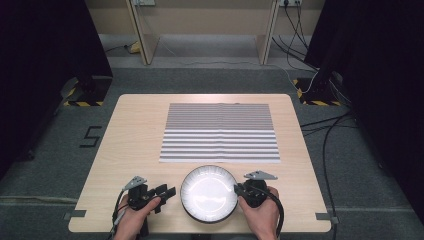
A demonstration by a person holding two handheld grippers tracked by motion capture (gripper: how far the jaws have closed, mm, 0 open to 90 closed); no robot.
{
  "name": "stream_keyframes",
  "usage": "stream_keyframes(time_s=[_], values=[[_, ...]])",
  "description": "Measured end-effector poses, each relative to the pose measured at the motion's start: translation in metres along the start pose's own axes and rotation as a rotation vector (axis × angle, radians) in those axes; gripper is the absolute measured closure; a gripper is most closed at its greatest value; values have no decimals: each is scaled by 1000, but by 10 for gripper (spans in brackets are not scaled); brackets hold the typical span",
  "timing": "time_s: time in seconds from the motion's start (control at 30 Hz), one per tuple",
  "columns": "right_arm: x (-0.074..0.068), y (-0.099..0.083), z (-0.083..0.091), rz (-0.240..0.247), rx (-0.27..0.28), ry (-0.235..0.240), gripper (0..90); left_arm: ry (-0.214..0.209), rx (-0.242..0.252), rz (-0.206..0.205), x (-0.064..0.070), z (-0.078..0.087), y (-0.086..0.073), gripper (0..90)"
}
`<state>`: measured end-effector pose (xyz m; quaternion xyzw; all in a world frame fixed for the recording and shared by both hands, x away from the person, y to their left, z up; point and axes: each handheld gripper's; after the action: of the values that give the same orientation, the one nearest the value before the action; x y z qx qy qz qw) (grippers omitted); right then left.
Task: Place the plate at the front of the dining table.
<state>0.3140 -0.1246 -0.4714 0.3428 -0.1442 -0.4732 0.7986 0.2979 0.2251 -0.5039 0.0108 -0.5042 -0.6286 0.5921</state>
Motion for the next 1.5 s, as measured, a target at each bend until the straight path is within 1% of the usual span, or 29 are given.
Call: stream_keyframes(time_s=[0.03, 0.07, 0.2, 0.27, 0.37, 0.4, 0.47, 0.57, 0.6, 0.63, 0.67, 0.7, 0.73, 0.8, 0.83, 0.9, 0.93, 0.97, 1.1, 1.13, 1.23, 1.27, 1.33, 1.37, 1.43, 1.47, 1.5], values=[[0, 0, 0, 0, 0, 0, 807, 0, 0, 0, 0, 0, 0, 510], [-3, 1, 0, 16, -6, -18, 806, -1, -4, -7, 0, -1, 0, 510], [-3, 5, -2, 27, -19, -18, 809, -1, -3, -10, 1, -1, 1, 508], [-6, 10, -4, 48, -34, -30, 816, 0, -5, -11, 1, 0, 1, 499], [-7, 12, -5, 57, -40, -36, 819, -1, -7, -8, 1, 0, 0, 492], [-10, 15, -7, 69, -50, -55, 821, -2, -13, -5, 1, -1, 0, 490], [-14, 17, -9, 79, -53, -75, 821, -6, -22, -8, 2, -2, 0, 488], [-17, 19, -11, 85, -51, -86, 822, 6, -29, -17, 3, -3, -1, 498], [-18, 21, -12, 96, -58, -90, 822, 0, -33, -8, 2, -2, 0, 500], [-17, 22, -12, 93, -64, -80, 825, 0, -31, -10, 2, -1, 0, 498], [-17, 22, -12, 93, -64, -80, 825, 0, -31, -10, 2, -1, 0, 498], [-14, 23, -12, 79, -68, -65, 829, 1, -29, -11, 3, 0, 1, 498], [-9, 24, -10, 26, -72, -29, 840, -3, -25, -8, 3, 0, 2, 498], [2, 26, -2, -40, -67, 32, 873, -5, -25, -6, 4, 2, 4, 502], [2, 26, -2, -40, -67, 32, 873, -5, -25, -6, 4, 2, 4, 503], [7, 27, 2, -46, -59, 36, 866, -10, -19, -4, 5, 2, 5, 503], [10, 25, 2, -71, -73, 70, 863, -15, -15, -5, 7, 3, 6, 502], [10, 24, 2, -78, -79, 79, 860, -15, -15, -5, 7, 3, 6, 501], [8, 23, 1, -84, -86, 94, 866, -14, -23, -11, 10, 2, 6, 495], [6, 23, 2, -70, -94, 81, 878, -17, -25, -10, 10, 2, 6, 492], [6, 24, 3, -62, -102, 80, 887, -18, -29, -13, 10, 0, 7, 480], [5, 26, 3, -54, -117, 74, 888, -21, -28, -12, 10, -1, 7, 480], [4, 27, 2, -48, -120, 66, 889, -20, -28, -9, 10, -2, 7, 481], [0, 29, 2, -41, -135, 51, 889, -20, -30, -10, 10, -2, 7, 482], [-1, 30, 1, -40, -144, 54, 889, -21, -37, -13, 10, -3, 7, 484], [-2, 32, 0, -32, -158, 63, 888, -23, -39, -7, 9, -3, 7, 485], [-2, 32, 0, -32, -158, 63, 888, -23, -39, -7, 9, -3, 7, 488]])
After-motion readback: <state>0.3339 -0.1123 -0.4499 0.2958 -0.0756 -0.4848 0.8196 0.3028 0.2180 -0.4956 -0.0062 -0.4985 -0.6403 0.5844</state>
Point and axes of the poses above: each handheld gripper's, and its own axes: z roughly backward along the jaws, y roughly out of its top, x roughly to its right, and after that the axes turned 8 degrees about z, right-handed
